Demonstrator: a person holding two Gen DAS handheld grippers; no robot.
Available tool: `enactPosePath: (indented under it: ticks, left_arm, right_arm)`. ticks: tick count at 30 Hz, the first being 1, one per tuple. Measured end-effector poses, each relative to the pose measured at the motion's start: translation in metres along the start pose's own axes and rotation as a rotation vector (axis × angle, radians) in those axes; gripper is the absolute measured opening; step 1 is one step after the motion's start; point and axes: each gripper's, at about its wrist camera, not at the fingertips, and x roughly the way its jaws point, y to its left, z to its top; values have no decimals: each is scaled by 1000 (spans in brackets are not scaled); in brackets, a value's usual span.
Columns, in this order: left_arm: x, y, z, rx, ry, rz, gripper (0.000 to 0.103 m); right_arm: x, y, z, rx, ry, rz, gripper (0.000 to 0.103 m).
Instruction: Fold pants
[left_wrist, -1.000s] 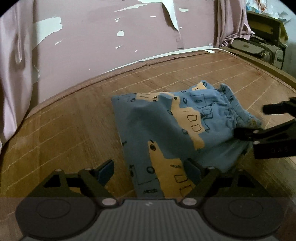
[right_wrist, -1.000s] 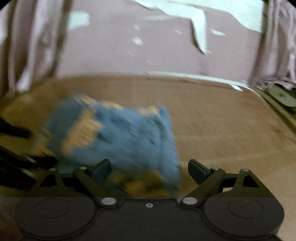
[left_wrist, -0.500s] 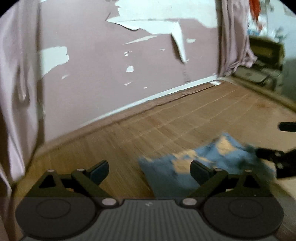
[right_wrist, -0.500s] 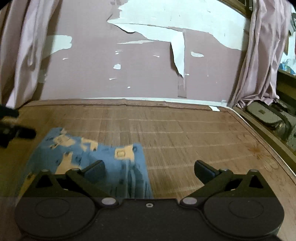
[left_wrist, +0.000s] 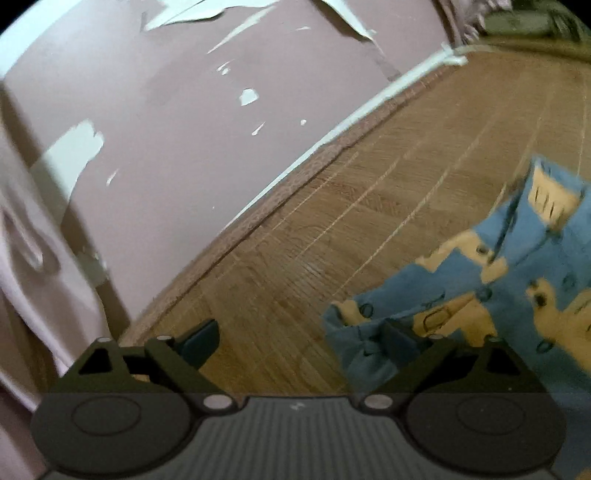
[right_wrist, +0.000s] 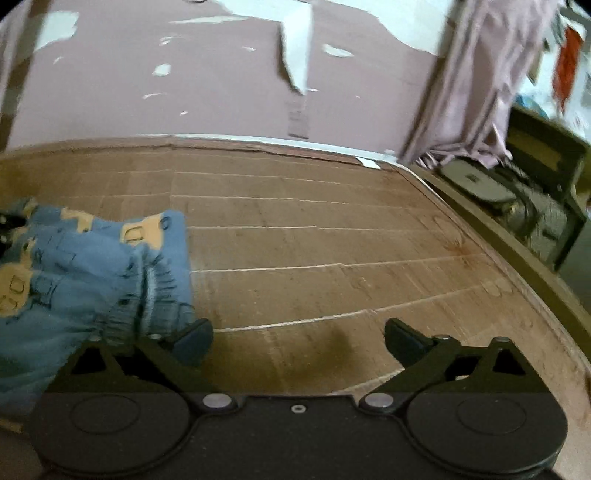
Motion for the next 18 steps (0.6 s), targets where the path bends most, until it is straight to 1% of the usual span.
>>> enactPosePath:
  ticks: [2,3,4,6,7,8,10,11,12,13,14,15,18]
  left_arm:
    - [-15,14,3,-118,-14,-39,95]
    - [-23,19,3,-169,-20,-60,96]
    - [-33,22,0,-219,-25,-84,97]
    - [-49,22,-8,-268,-33,-125,97]
    - [-54,19,-13,-271,-32,-140,97]
    - [-59,12,-20,-253,-22,-153,97]
    - [-63,-1,-33,-190,-6,-152,97]
    - [-64,-9,-42,-149,0,-137,97]
    - [-64,-13,-48,-125,4,-128,97]
    - [-65,-12,-54,-124,-13,-127,98]
    - [-67,-10,-58,-132,-25,-131,100]
    - [-67,-7,-58,-140,-15,-139,100]
    - [-66,5,-55,-208,20,-178,100]
  right_arm:
    - [-15,3,7,13,-75,43,99]
    - [-23,8,11,14,-106,84,100]
    - [-28,12,12,16,-114,121,102]
    - [-29,22,11,20,-78,189,102]
    - [-27,27,8,16,-40,191,102]
    - [-25,31,3,2,1,184,102]
    - [-21,37,-9,-66,79,157,101]
    - [-23,36,-15,-80,87,154,102]
    - [-25,33,-17,-67,88,156,102]
    - [-27,30,-17,-52,102,157,102]
    - [-30,28,-18,-48,103,154,102]
    - [-36,27,-18,-44,88,150,102]
    - [-54,24,-18,5,7,151,102]
